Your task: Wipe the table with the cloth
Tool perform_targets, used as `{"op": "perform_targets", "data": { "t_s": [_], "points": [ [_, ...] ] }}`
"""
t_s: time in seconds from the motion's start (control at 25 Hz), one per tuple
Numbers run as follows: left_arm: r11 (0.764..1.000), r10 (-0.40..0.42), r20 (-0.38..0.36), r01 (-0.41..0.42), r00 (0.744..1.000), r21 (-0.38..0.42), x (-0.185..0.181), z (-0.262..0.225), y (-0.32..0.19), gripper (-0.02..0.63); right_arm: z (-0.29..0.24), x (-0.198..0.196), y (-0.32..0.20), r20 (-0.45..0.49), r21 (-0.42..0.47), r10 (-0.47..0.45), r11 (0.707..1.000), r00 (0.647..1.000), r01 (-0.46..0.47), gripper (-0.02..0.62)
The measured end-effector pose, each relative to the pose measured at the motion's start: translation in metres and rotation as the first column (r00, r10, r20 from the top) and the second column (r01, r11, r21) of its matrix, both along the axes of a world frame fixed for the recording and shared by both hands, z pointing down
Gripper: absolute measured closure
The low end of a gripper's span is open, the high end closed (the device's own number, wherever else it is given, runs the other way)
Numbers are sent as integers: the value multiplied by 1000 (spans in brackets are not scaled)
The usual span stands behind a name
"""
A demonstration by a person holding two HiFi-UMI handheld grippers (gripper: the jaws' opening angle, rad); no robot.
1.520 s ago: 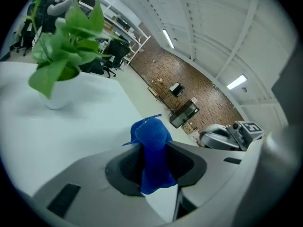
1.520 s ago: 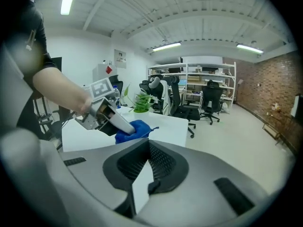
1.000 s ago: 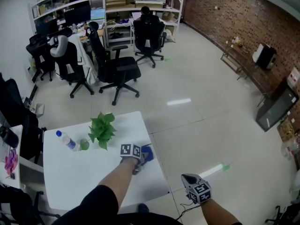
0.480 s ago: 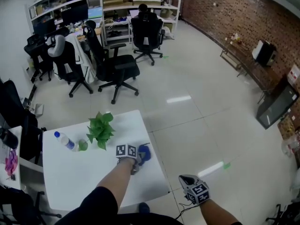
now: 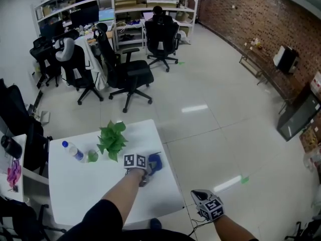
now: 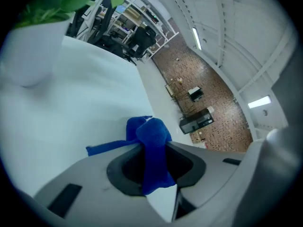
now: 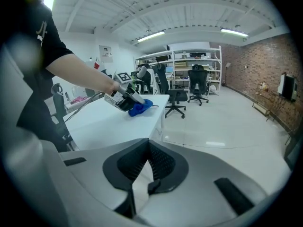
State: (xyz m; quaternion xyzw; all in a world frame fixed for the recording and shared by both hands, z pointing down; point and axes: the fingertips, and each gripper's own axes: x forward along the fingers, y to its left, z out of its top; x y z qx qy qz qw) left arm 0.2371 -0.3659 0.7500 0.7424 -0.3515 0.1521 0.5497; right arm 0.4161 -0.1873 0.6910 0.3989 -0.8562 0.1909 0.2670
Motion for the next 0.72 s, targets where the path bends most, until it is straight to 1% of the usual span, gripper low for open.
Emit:
{"op": "perform_targets", "data": {
  "t_s": [0.08,0.16,0.24,0.36,0.52,0.6,0.72],
  "points": [
    [1000,27,-46,-26,999,11,30,-2,-3,503,-1,3,-2,-2,5,10,1000,1000,-10,578],
    [999,40,-62,-39,997,5,50,4,-2,503,-3,9,-3,-4,5,22,1000,1000,-22,578],
    [999,36,-63,-36,997,-4,57,12,-1,503,-5,16,-6,-7,8,38,999,999,-37,578],
    [1000,29,-73,-30,997,-5,55,13,-3,503,-9,21,-17,-7,24,53,998,999,-53,578],
    [1000,9,-76,-9,997,-11,36,12,4,503,-22,15,-44,2,64,41,997,999,-41,578],
    [1000,-13,-67,12,998,-16,15,11,9,503,-30,7,-60,15,86,32,996,999,-33,578],
    [998,-55,-35,54,998,-18,-26,13,16,503,-36,-3,-84,27,115,23,993,999,-26,578]
  ]
}}
